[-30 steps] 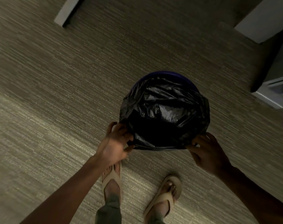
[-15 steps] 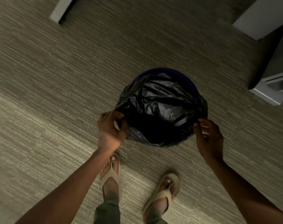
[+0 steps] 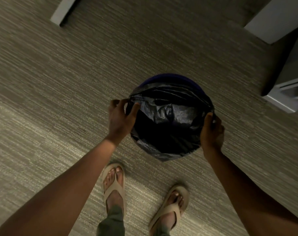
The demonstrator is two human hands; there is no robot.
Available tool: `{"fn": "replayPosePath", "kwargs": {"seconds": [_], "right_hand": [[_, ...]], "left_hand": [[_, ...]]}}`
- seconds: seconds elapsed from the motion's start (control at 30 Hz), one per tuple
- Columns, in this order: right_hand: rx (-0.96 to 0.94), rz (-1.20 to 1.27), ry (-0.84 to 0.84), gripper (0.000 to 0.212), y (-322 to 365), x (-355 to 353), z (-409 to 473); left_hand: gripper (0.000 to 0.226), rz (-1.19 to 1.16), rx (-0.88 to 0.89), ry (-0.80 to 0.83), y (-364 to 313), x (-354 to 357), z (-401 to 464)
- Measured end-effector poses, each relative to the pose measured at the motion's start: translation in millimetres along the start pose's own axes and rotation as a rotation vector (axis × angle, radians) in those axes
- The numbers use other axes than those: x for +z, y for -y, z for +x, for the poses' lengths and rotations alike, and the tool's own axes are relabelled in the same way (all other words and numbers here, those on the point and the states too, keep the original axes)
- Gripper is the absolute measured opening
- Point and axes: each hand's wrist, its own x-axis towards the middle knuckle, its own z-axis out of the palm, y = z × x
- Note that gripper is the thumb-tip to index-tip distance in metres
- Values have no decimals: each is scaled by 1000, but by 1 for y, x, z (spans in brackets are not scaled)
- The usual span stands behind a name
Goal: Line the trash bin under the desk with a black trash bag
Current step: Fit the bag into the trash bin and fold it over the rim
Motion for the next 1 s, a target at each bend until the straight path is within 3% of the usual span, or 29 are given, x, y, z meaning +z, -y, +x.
{"fn": "replayPosePath", "kwargs": {"seconds": [0.1,0.2,0.37,0.43,0.53,0.63,0.73,0.8,0.87,1.0], "right_hand": [[-207,-103,-148,68,7,-6,4],[-354,-34,-15,63,17,-3,13],[-300,-97,165,56,40,1,39],[-215,-185,188,59,49,3,50],[-134,-269,74,70,57,3,63],[-349,-267,-85,63,59,0,60],[-607,-239,13,57,62,3,57],[-580,-287,196,58,68,9,62],[-512,-369,279,62,74,14,71],[-373,-546,240,72,91,20,86]], "left_hand": [[71,28,66,-45,-11,-3,12],[63,102,165,35,-24,2,25],[57,240,184,132,-43,14,50],[57,288,152,147,-53,16,63],[61,275,-22,227,-65,19,84],[55,170,-181,222,-72,20,97],[35,170,-10,-62,-75,22,93],[32,213,222,-120,-76,25,85],[44,287,395,-30,-70,32,83],[60,328,449,235,-60,35,92]]}}
